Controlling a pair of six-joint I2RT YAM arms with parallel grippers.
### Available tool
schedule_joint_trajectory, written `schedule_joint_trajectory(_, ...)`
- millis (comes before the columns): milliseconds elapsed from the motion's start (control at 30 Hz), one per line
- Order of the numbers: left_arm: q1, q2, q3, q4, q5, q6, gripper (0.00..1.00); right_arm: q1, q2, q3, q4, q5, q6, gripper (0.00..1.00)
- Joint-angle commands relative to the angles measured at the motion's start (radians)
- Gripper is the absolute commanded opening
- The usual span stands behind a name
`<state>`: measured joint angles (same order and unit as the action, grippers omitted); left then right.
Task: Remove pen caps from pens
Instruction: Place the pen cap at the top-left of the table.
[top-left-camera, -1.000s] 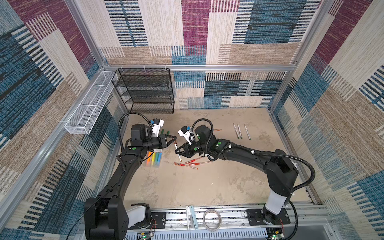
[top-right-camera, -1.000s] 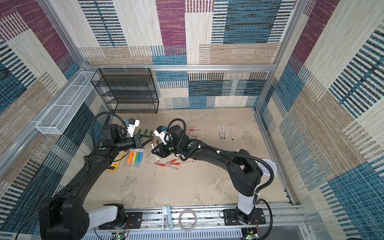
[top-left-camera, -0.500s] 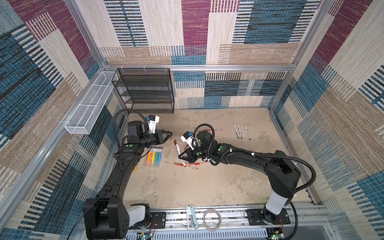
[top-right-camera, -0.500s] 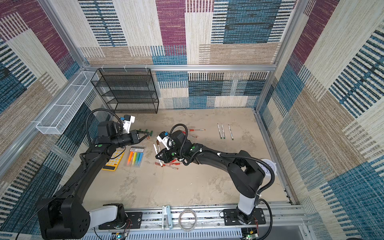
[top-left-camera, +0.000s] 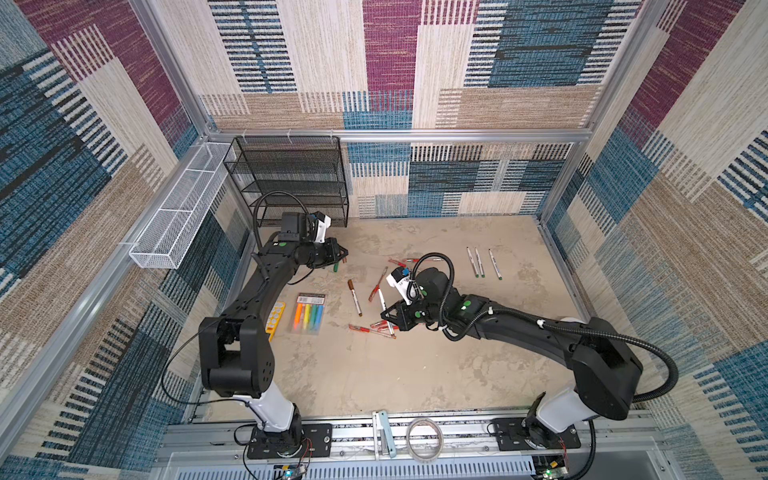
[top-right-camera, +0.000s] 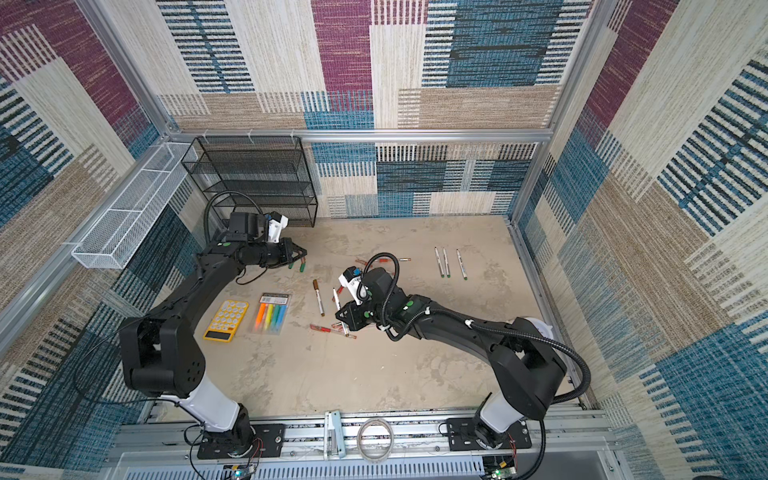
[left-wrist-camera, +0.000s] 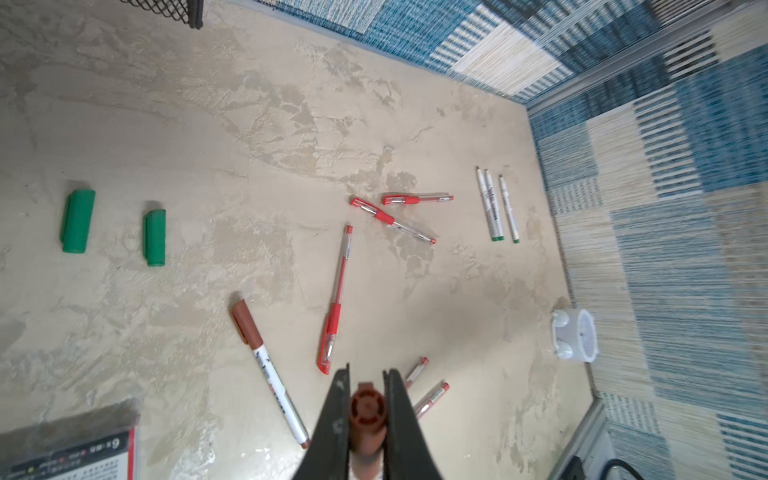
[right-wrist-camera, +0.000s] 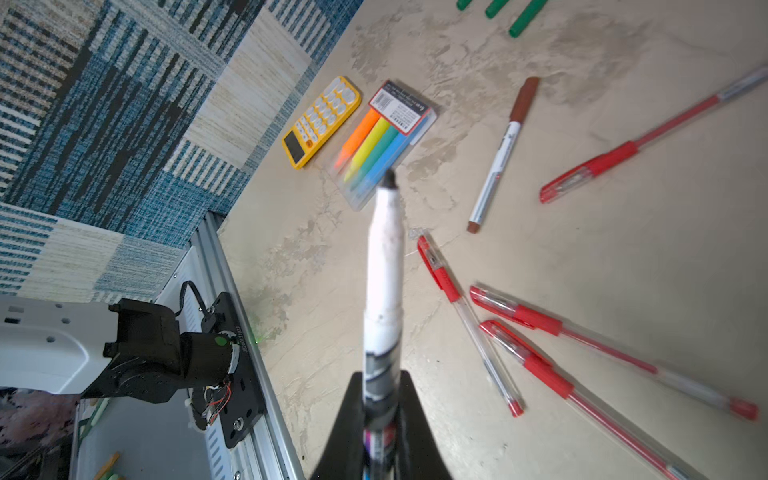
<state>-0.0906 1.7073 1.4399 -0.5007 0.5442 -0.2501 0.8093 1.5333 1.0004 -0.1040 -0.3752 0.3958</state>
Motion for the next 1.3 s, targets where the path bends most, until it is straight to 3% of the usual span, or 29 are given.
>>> schedule_joint_trajectory(0,-0.036,0.099,0.098,-0.143,-0.133,0.120,0.00,-0.030,-0.049,-0.034,-0.044,0.087,0.030,0.00)
schedule_joint_trajectory(333,-0.095,0.434,0.400,-0.308,-0.392,0.195,0.00,-0.098,-0.233,-0.140,-0.100,0.143,0.043,0.00)
schedule_joint_trajectory(500,-0.097,0.551,0.521,-0.343,-0.424,0.200,0.00,-0.120,-0.272,-0.164,-0.128,0.153,0.041,0.00)
schedule_joint_trajectory(933,-0.120,0.703,0.649,-0.388,-0.530,0.222,0.00,-0.130,-0.302,-0.194,-0.127,0.161,0.046,0.01)
schedule_joint_trajectory(1267,-0.124,0.736,0.680,-0.387,-0.588,0.214,0.17,-0.140,-0.309,-0.183,-0.141,0.158,0.043,0.01)
